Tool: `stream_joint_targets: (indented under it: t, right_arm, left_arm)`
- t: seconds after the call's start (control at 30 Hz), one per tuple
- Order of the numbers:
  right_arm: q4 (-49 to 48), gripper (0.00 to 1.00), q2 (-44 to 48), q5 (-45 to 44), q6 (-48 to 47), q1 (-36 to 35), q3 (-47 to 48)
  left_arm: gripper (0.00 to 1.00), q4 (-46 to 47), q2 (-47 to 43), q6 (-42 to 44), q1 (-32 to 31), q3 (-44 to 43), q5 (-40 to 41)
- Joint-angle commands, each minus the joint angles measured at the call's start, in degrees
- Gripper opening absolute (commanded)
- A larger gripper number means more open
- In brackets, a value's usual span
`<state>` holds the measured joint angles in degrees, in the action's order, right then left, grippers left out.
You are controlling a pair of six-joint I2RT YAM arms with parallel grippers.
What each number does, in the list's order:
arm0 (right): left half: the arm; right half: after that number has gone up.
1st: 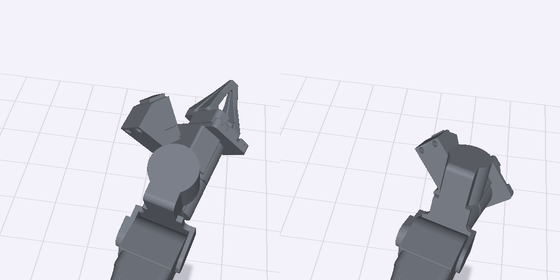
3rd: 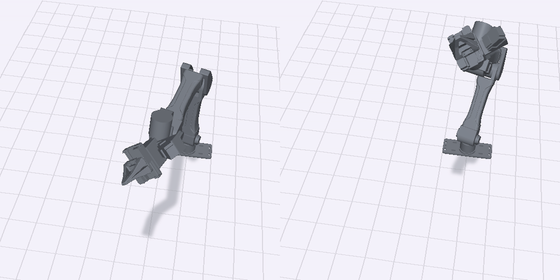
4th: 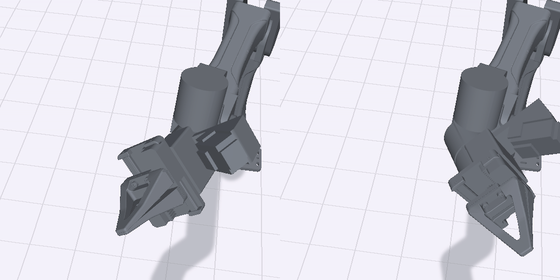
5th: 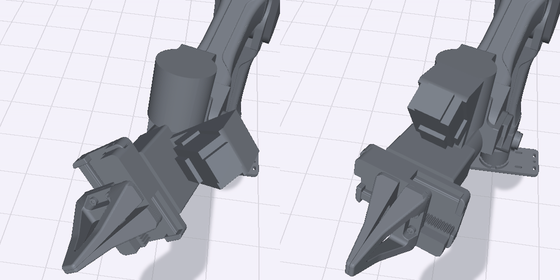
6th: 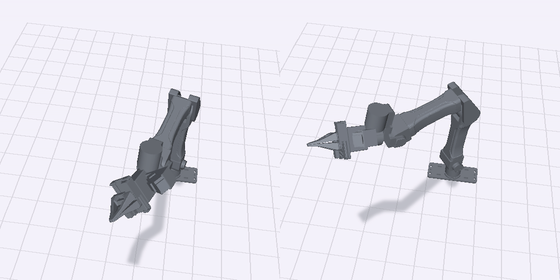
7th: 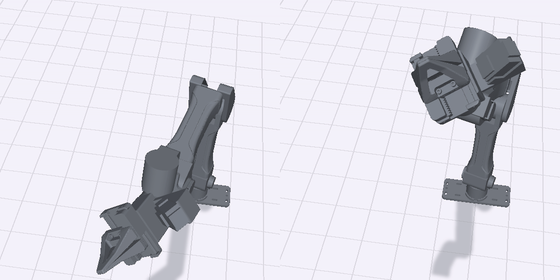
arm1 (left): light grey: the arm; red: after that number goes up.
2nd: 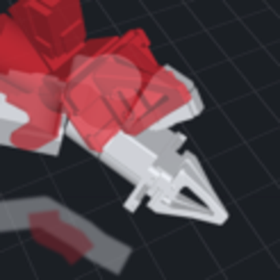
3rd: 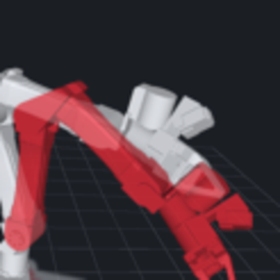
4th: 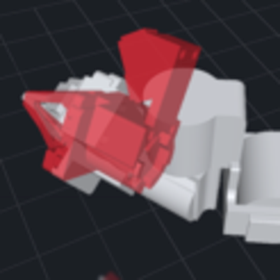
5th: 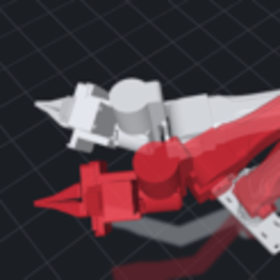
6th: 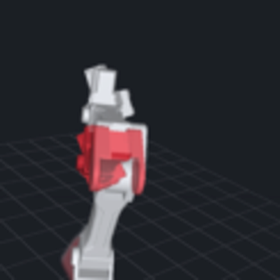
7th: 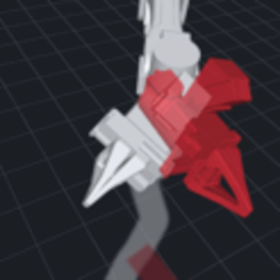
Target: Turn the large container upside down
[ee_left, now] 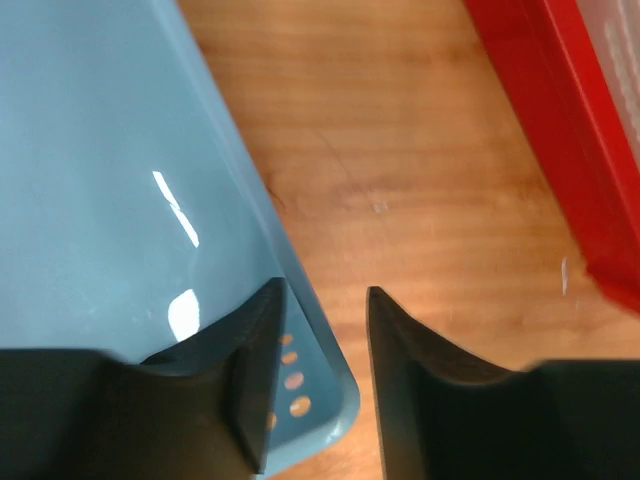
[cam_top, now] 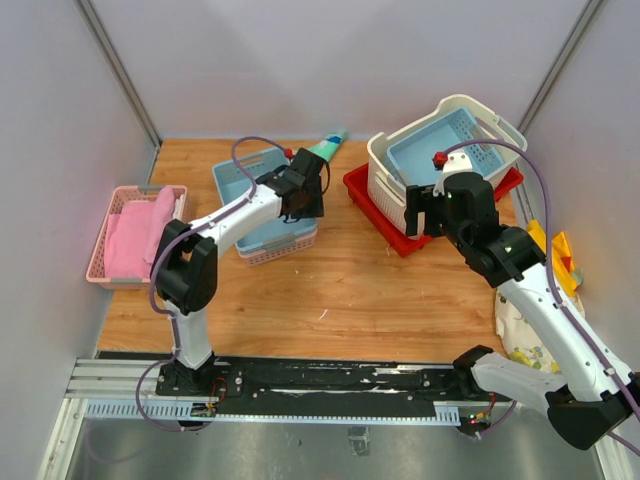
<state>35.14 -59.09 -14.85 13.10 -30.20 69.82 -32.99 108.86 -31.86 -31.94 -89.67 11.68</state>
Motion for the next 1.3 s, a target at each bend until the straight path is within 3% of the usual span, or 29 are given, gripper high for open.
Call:
stream_joint_targets:
  t: [0.0,0.07,0.13,0.33,0.5,0.63,0.73,0.93,1.03,1.27]
  right_arm:
    - [1.07,0.82,0.47,-0.94,-0.89,0.58,-0.49]
    - [1.02,0.82,0.36,-0.65,-0.91,0.59,-0.44]
    - [1.05,0.82,0.10,-0.34,-0.91,0.61,-0.20]
    - [1.26,0.82,-0.21,0.97,-0.73,0.60,0.67]
    - [2.07,0.81,1.65,0.26,-0.85,0.58,0.10]
    - [2.61,0.82,3.32,-0.80,-0.97,0.63,-0.89]
    - [3.01,0.81,4.03,-1.28,-1.30,0.65,-1.17]
    - [3.02,0.81,3.72,-1.54,-1.98,0.63,-0.73]
    - [3.04,0.81,2.77,-0.88,-2.11,0.64,0.17]
    - [2.75,0.81,2.97,-0.18,-1.13,0.58,-0.02]
  left_arm:
    - [0.51,1.53,-4.93,5.82,-2.50,3.91,-1.17]
    - [0.68,1.16,-6.57,6.91,-2.51,4.52,0.74]
    - [0.77,1.17,-7.52,7.70,-2.46,4.04,2.27]
    - [0.77,3.69,-3.48,7.43,-0.41,1.93,2.33]
    - [0.66,1.80,2.82,7.15,0.75,-3.24,3.48]
    - [0.45,1.75,3.79,7.31,0.79,-4.36,2.65]
    - [0.31,0.86,1.91,6.97,0.80,-4.50,2.73]
    - [0.22,-3.32,-6.91,8.36,0.70,-6.42,5.17]
    - [0.01,-6.94,-8.98,11.26,0.74,-10.70,7.49]
    - [0.00,-10.82,-13.63,15.12,0.74,-16.54,6.14]
